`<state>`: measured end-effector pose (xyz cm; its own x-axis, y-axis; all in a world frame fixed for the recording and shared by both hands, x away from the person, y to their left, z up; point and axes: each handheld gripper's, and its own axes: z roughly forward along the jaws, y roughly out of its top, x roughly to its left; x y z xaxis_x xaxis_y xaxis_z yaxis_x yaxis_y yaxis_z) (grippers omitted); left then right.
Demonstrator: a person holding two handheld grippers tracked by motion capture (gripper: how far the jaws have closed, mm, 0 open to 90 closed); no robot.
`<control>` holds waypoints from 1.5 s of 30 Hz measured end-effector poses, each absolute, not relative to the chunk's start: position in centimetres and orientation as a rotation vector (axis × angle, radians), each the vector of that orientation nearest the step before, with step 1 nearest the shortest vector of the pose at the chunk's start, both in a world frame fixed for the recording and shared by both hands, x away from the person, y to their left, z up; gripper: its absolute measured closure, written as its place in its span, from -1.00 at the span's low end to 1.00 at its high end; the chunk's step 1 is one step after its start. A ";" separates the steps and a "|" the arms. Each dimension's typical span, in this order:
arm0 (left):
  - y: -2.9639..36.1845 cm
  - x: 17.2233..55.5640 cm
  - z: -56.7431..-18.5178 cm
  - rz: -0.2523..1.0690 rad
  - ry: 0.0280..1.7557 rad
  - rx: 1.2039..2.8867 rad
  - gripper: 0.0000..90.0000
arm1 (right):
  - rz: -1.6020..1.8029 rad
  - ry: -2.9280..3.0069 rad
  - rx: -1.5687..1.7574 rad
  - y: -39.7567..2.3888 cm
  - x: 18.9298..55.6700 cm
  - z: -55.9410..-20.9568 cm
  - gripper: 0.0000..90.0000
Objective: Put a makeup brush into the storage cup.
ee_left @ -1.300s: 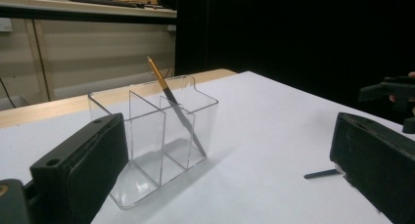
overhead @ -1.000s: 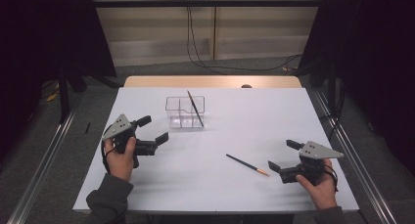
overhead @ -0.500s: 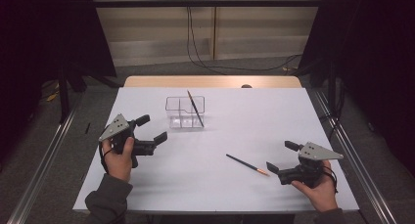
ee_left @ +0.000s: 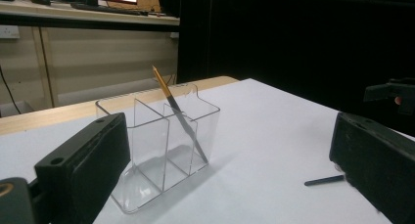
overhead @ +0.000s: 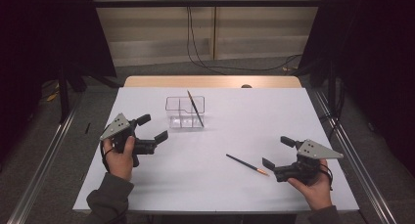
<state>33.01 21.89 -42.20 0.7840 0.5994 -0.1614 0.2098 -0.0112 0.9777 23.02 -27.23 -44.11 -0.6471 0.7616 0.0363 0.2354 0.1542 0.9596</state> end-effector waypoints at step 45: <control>21.5 33.0 -42.4 0.333 0.628 1.627 -0.96 | 1.329 2.131 1.013 -24.8 27.1 -41.0 -0.98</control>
